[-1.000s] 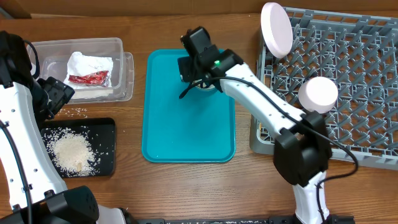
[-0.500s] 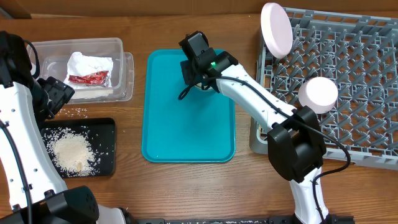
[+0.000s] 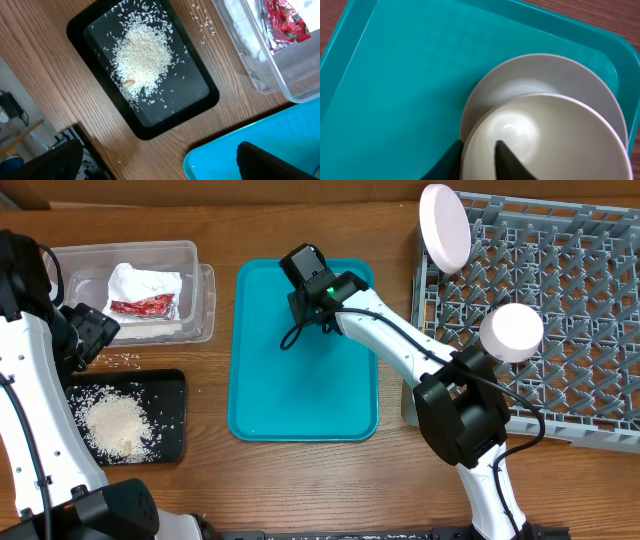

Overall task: Sort waste into correct bins and load items into the dishwasher
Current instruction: 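Grasp the white cup from inside its rim and lift it, then carry the cup to the rack and lower it upside down near the plate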

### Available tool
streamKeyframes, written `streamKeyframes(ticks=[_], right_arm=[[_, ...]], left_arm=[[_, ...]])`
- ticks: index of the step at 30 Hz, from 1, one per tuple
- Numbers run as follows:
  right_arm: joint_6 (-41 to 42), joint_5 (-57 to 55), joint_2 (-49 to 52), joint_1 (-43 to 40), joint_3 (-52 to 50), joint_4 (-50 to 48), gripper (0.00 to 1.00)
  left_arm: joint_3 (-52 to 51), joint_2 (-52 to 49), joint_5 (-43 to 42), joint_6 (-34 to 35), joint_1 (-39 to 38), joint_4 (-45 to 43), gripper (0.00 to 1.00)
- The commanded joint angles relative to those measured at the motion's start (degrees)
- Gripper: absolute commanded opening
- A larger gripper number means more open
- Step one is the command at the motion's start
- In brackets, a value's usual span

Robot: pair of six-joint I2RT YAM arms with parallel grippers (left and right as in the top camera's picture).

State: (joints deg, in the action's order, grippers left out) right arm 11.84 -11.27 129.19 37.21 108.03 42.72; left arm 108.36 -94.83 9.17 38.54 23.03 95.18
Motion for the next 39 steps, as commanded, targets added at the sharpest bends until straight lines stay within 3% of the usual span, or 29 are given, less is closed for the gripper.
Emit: streamKeyframes(ticks=[1,5,16,22,24,26,29,32,35,39], right_arm=[[-0.1,-0.9,-0.4,0.3,1.6,-0.2,0.15],[0.2,-0.9,-1.4,0.3,2.5,0.7,0.04],[1.7,-4.4,-7.8,-3.0,17.9,14.4,0.04],[4.8,-4.8,-12.9,-12.2,29.2,27.6,0.04],[4.7,-1.4,-15.2,-17.0,30.2,30.8,0.1],[4.7,3.7,-17.0,-22.7,30.2,33.2,0.1],[4.6,16.3,-17.9,-32.2,30.2,36.2,0.04],[2.8,32.3,-17.7,-41.3,28.7,37.8,0.04],[-2.4,47.8,-17.3,-48.8,25.3,36.9,0.04],[-4.7,60.0,-17.0,-54.5,19.4,32.0,0.04]], left_arm=[[0.0,-0.3,0.2,-1.1,0.2,0.1,1.0],[0.0,-0.3,0.2,-1.1,0.2,0.1,1.0],[0.0,-0.3,0.2,-1.1,0.2,0.1,1.0],[0.0,-0.3,0.2,-1.1,0.2,0.1,1.0],[0.0,-0.3,0.2,-1.1,0.2,0.1,1.0],[0.0,-0.3,0.2,-1.1,0.2,0.1,1.0],[0.0,-0.3,0.2,-1.1,0.2,0.1,1.0],[0.0,-0.3,0.2,-1.1,0.2,0.1,1.0],[0.0,-0.3,0.2,-1.1,0.2,0.1,1.0],[0.0,-0.3,0.2,-1.1,0.2,0.1,1.0]])
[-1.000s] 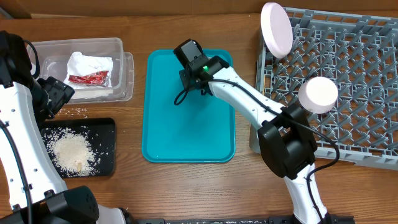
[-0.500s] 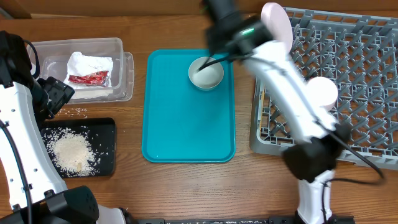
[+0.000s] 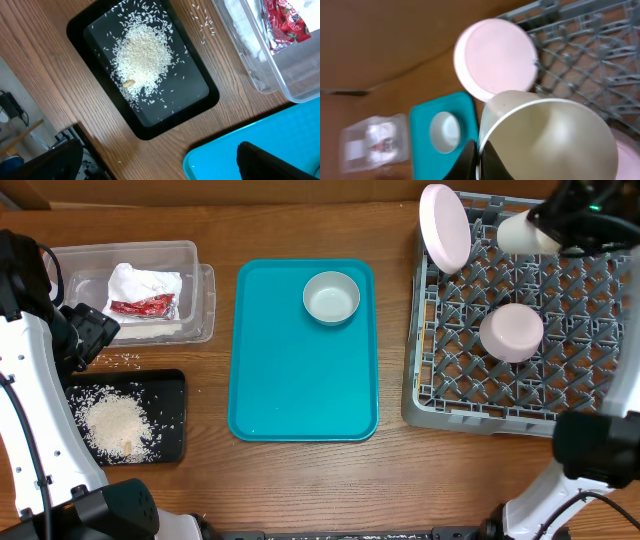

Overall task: Sort waste into correct bins and load items into the dishwasher
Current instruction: 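Carry the cup to the rack and lower it upside down near the plate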

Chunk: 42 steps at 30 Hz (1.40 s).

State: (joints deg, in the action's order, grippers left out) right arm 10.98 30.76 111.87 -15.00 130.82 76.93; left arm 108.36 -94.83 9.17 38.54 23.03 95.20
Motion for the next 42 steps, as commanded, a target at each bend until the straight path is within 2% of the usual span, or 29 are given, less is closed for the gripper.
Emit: streamKeyframes(ticks=[1,6,12,15,19,24,30,42], right_arm=[[-3.8,19.9,0.3,-3.2,-5.2,-4.3,0.04],[-3.0,29.2,0.4,-4.9,-16.1,-19.0,0.04],[6.8,31.3,2.2,-4.9,-27.4,-37.3,0.04],[12.1,34.0,5.4,-5.0,-29.6,-43.9,0.04],[14.6,39.6,10.0,-5.0,-29.6,-49.8,0.04],[17.0,39.7,13.4,-5.0,-29.6,-51.7,0.04],[24.5,38.3,16.9,-6.8,-29.6,-51.1,0.04],[25.1,39.9,18.4,-9.6,-29.6,-49.2,0.04]], left_arm=[[0.0,-0.3,0.2,-1.1,0.2,0.1,1.0],[0.0,-0.3,0.2,-1.1,0.2,0.1,1.0],[0.0,-0.3,0.2,-1.1,0.2,0.1,1.0],[0.0,-0.3,0.2,-1.1,0.2,0.1,1.0],[0.0,-0.3,0.2,-1.1,0.2,0.1,1.0],[0.0,-0.3,0.2,-1.1,0.2,0.1,1.0],[0.0,-0.3,0.2,-1.1,0.2,0.1,1.0],[0.0,-0.3,0.2,-1.1,0.2,0.1,1.0]])
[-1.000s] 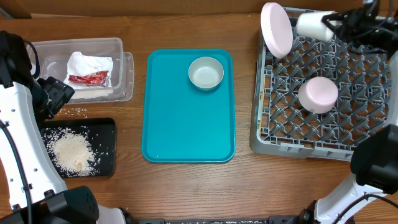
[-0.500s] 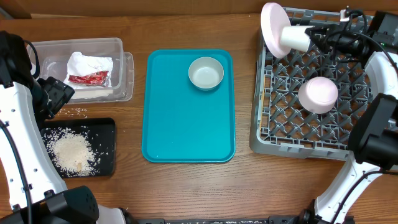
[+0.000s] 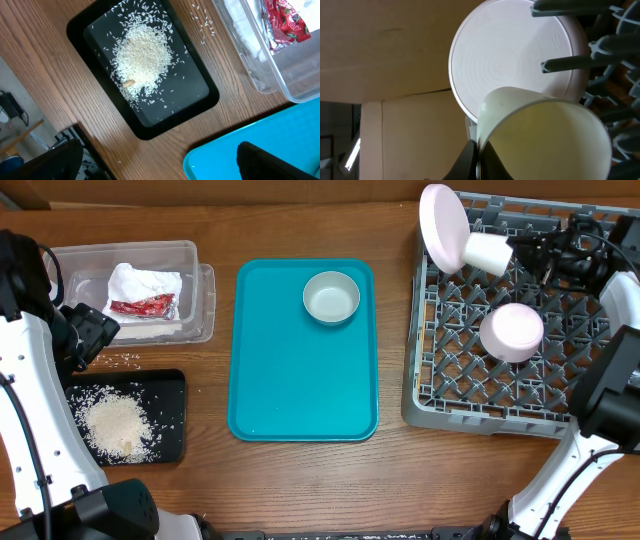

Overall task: Sort waste into correct bins and load items into the dishwasher
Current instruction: 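Carry the cup to the rack and lower it upside down near the plate, then release the cup and raise the right gripper from the rack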

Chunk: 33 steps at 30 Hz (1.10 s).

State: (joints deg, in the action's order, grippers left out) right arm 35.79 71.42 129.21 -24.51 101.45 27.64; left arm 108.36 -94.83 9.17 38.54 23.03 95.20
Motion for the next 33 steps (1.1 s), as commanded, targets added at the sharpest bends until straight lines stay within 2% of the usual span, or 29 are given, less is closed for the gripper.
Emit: streamKeyframes(ticks=[1,6,9,13,16,33], right_arm=[[0.3,-0.8,1.1,0.0,-0.2,0.1,0.04],[0.2,-1.2,1.1,-0.3,-0.2,-0.4,0.09],[0.0,0.7,1.1,-0.4,-0.2,-2.7,0.05],[6.2,6.4,1.1,-0.4,-0.2,-11.0,0.04],[8.7,6.5,1.1,-0.4,-0.2,-14.4,0.04],[6.0,5.4,4.8,-0.2,-0.2,-10.6,0.04]], left_arm=[[0.0,-0.3,0.2,-1.1,0.2,0.1,1.0],[0.0,-0.3,0.2,-1.1,0.2,0.1,1.0],[0.0,-0.3,0.2,-1.1,0.2,0.1,1.0],[0.0,-0.3,0.2,-1.1,0.2,0.1,1.0],[0.0,-0.3,0.2,-1.1,0.2,0.1,1.0],[0.0,-0.3,0.2,-1.1,0.2,0.1,1.0]])
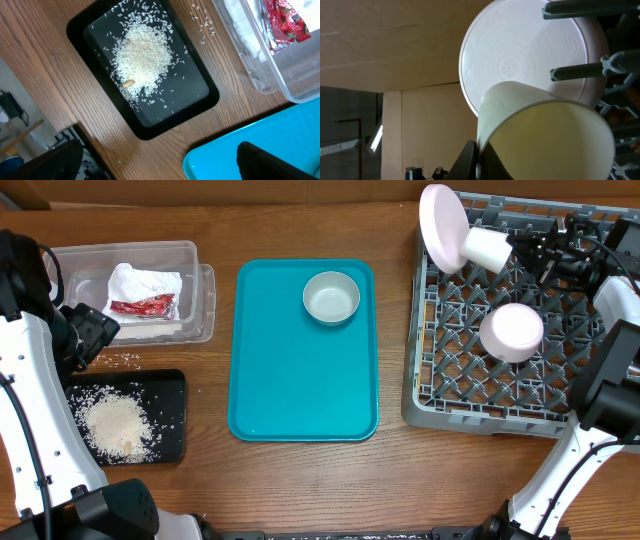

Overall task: Sort waste into correct bins and load items into the dishwasher
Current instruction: 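Release the cup and raise the right gripper from the rack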

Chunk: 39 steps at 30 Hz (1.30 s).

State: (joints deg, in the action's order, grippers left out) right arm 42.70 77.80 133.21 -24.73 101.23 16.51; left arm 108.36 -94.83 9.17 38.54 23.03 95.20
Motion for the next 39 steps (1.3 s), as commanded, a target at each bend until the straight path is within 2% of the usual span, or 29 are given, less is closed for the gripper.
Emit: streamKeyframes(ticks=[1,9,14,23,27,30,39], right_arm=[[-0.9,-1.5,0.8,-0.1,0.0,0.8,0.04],[-2.4,-5.8,-2.0,-3.2,0.1,5.8,0.13],[-5.7,-14.1,-8.1,-5.5,0.1,13.6,0.18],[-6.3,-22.9,-21.7,-6.8,0.1,18.0,0.2],[-6.8,-30.6,-25.8,-3.4,0.1,19.6,0.19],[-6.7,-40.7,-26.1,1.8,0.1,20.5,0.04],[-7.4,-71.3,-21.5,17.1,0.1,20.9,0.04]], left_arm=[[0.0,-0.3,0.2,-1.1,0.2,0.1,1.0],[0.0,-0.3,0.2,-1.1,0.2,0.1,1.0],[0.0,-0.3,0.2,-1.1,0.2,0.1,1.0],[0.0,-0.3,0.2,-1.1,0.2,0.1,1.0],[0.0,-0.3,0.2,-1.1,0.2,0.1,1.0],[0.0,-0.3,0.2,-1.1,0.2,0.1,1.0],[0.0,-0.3,0.2,-1.1,0.2,0.1,1.0]])
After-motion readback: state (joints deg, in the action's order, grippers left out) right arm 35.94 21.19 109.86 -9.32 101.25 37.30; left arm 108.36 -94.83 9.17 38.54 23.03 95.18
